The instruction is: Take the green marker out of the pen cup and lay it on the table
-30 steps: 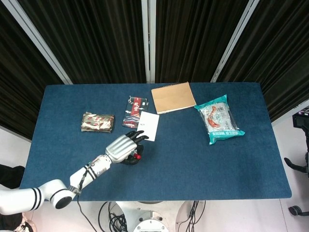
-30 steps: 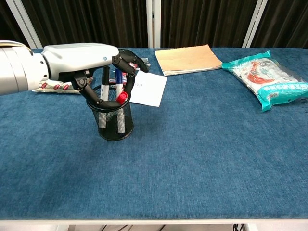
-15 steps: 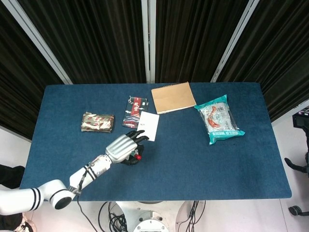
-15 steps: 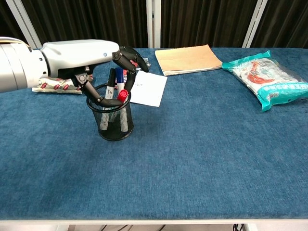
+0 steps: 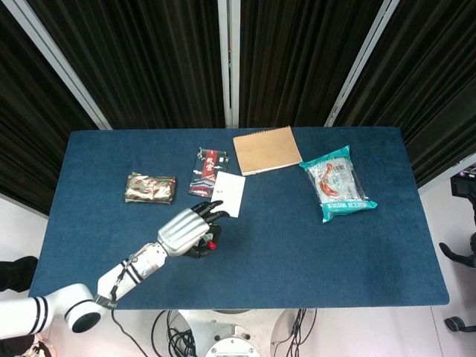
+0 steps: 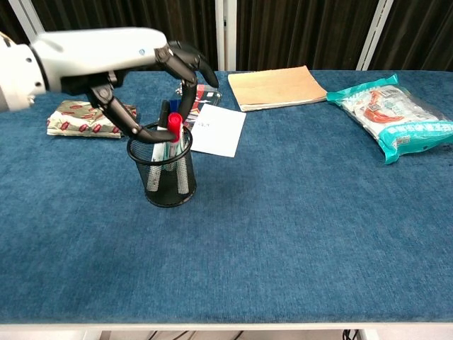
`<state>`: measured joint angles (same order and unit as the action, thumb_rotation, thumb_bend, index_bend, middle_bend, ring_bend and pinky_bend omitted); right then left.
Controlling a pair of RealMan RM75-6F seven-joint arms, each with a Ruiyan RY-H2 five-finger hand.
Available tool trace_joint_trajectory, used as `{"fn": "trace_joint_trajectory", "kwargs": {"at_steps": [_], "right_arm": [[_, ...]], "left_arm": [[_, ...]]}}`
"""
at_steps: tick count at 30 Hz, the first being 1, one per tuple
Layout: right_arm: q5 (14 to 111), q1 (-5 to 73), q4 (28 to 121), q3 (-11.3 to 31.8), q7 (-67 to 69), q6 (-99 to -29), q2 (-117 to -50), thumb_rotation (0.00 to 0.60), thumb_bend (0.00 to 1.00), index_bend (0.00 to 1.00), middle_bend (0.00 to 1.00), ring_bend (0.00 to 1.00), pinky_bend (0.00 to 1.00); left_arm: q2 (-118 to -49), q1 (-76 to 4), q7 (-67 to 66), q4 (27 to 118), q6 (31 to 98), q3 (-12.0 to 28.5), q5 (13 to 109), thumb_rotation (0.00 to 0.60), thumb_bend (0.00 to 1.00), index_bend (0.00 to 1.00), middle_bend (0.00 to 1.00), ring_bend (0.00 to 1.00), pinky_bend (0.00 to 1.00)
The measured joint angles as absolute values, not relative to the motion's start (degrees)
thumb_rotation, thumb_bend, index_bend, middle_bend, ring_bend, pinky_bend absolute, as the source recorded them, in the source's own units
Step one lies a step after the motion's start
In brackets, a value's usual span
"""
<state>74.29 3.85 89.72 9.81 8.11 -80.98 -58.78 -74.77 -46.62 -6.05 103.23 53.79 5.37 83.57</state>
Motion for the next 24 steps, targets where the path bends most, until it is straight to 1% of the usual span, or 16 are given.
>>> {"fn": "trace_joint_trajectory", "kwargs": {"at_steps": [7,13,17,20,24], "right_arm": [[74.2,3.8,90.1,10.0,7.9,-81.2,-58.6,0.600,0.09,0.00,0.00,0.00,0.00],[74.4,4.0,90.1,9.8,7.3,-81.1,-59.0,0.600,0.10,0.00,0.00,0.00,0.00],[74.4,4.1,90.2,9.8,6.7,-81.1,-59.2,0.600,0.10,0.00,0.00,0.00,0.00],[74.3,4.1,90.2,9.9,5.6,-81.4,-59.4,0.600,0.10,0.00,0.00,0.00,0.00],[73.9,4.2,90.5,10.1,4.3,-81.8,-59.8,0.600,0.10,0.00,0.00,0.00,0.00]], "left_arm": [[-67.4,-43.7,-6.3,109.8,59.5,6.3,85.1,0.600,0.29,0.63,0.18,0.00,0.17],[-60.8,-39.6,-3.6,112.0,64.8,7.3,84.7,0.600,0.30,0.64,0.19,0.00,0.17],[-60.2,-38.5,-0.7,109.6,64.8,7.2,82.8,0.600,0.30,0.64,0.20,0.00,0.17],[-61.1,-38.1,1.4,105.6,64.1,7.4,81.1,0.600,0.30,0.63,0.20,0.00,0.17],[-64.1,-38.3,5.0,98.1,61.8,7.6,78.6,0.600,0.30,0.63,0.20,0.00,0.17]]}}
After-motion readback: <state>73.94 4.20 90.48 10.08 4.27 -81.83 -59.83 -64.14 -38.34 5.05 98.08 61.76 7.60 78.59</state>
